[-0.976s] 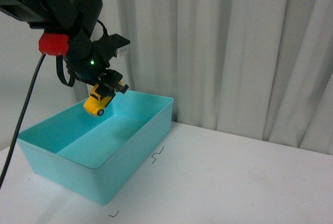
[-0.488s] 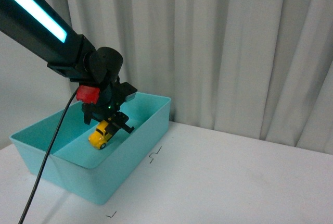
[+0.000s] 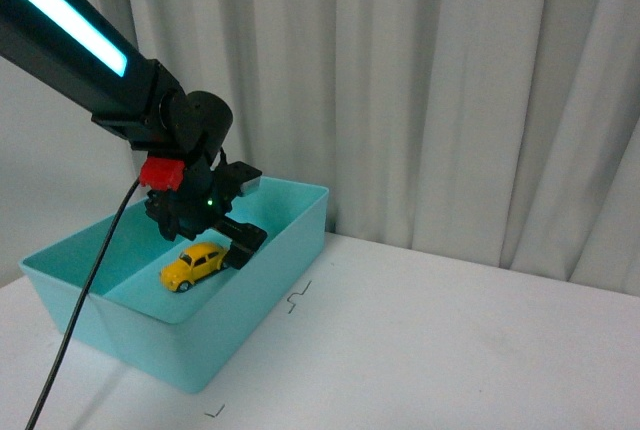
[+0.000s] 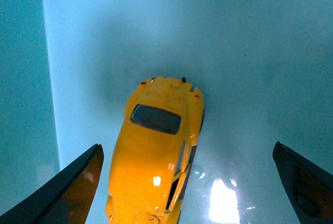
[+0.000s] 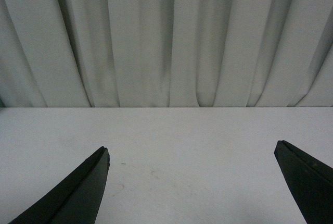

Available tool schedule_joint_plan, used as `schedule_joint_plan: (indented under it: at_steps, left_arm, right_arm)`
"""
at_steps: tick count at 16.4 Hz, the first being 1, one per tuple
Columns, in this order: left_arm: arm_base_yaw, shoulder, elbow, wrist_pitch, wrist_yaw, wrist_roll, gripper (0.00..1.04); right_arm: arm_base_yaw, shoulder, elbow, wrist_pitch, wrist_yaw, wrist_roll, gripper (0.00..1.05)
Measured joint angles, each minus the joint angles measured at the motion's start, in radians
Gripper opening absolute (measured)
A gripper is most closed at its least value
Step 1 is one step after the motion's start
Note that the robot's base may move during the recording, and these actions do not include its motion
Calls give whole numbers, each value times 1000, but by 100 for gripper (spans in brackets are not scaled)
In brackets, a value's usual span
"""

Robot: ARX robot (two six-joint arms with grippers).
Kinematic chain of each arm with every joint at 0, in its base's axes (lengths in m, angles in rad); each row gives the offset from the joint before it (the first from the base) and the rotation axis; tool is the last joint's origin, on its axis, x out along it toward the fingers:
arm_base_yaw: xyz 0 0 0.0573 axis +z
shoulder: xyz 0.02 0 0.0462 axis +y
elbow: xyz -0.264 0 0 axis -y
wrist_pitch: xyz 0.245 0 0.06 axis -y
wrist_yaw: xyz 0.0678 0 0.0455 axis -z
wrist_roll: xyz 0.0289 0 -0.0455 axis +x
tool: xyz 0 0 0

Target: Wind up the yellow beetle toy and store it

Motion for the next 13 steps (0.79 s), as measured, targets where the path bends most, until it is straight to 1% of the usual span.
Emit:
schedule_joint_plan:
  at_steps: [1,3,4,6,8,9,10,11,12,13]
  left_arm:
    - [-3,-9,-4,2,11,-8,98]
    - [-5,-66,-40,38,72,-41,98]
    - [-5,-124,-84,109,112,-56,98]
    - [-5,-260,-156,182,181,-74,98]
    - [-5,-507,-295,262,265,-93,98]
    - [-5,-583,-362,291,292,-107,98]
    - [-5,-687,-470,335,321,-129,98]
    - [-21,-809,-653,613,284,-201,88]
    - [-32,-921,-789,768,267,-254,79]
    - [-43,-1007,-885,870,262,-295,72]
  right_arm:
    - [0,0,0,0,0,0,98]
    - [0,0,0,0,0,0,98]
    - [0,0,0,0,0,0,98]
    - [0,0,0,0,0,0,98]
    - [0,0,0,0,0,0,98]
    - [0,0,0,0,0,0,98]
    - [0,0,0,0,0,0,98]
    - [0,0,0,0,0,0,98]
    - [0,0,0,0,0,0,98]
    - [0,0,0,-1,0,0,98]
